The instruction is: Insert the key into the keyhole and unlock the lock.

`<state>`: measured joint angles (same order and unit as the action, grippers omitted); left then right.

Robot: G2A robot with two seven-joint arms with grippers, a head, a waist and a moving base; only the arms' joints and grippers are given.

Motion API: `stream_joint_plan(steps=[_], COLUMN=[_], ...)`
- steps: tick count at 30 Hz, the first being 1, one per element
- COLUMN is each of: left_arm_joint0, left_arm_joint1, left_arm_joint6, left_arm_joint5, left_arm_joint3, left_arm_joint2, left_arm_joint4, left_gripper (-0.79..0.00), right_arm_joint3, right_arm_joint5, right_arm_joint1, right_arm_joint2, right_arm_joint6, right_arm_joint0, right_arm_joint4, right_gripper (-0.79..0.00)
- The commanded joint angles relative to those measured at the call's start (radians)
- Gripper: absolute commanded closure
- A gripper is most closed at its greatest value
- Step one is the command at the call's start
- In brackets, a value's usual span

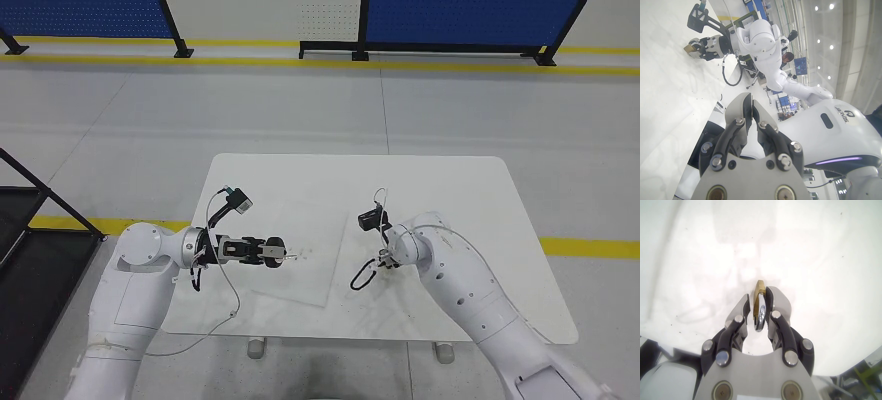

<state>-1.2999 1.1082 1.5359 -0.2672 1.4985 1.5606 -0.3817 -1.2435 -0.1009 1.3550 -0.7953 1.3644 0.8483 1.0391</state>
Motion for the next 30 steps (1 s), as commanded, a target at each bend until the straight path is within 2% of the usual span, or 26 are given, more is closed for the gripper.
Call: stream_joint_plan(steps=[1,7,12,21,26,30], left_arm_joint0=[0.0,0.0,0.0,0.0,0.0,0.0], left_arm_joint1=[0.0,0.0,0.0,0.0,0.0,0.0], left_arm_joint6=[0.0,0.0,0.0,0.0,0.0,0.0], left_arm_joint5=[0.0,0.0,0.0,0.0,0.0,0.0], left_arm_joint3=[0.0,0.0,0.0,0.0,0.0,0.0], left_arm_joint2=[0.0,0.0,0.0,0.0,0.0,0.0], left_arm_joint4=[0.0,0.0,0.0,0.0,0.0,0.0], left_gripper=[0.0,0.0,0.0,0.0,0.0,0.0], right_arm_joint3=[0.002,-0.04,-0.131,-0.385,-0.462,-0.486], right_arm_joint5=[-0.003,-0.023,-0.05,0.003,0.072,0.082], right_arm_joint1=[0.001,-0.005,-0.028,-0.076,-0.086,-0.091], right_arm_joint2=[-0.005,-0.065,-0.208,-0.489,-0.566,-0.588], right_arm_joint6=[-0.001,-0.029,-0.051,-0.157,-0.228,-0.256], right_arm_joint0=[-0.001,0.006,0.057,0.338,0.476,0.543], right_arm_joint4=[-0.005,-0.051,-0.175,-0.483,-0.646,-0.729], right_gripper=[0.0,0.0,0.0,0.0,0.0,0.0])
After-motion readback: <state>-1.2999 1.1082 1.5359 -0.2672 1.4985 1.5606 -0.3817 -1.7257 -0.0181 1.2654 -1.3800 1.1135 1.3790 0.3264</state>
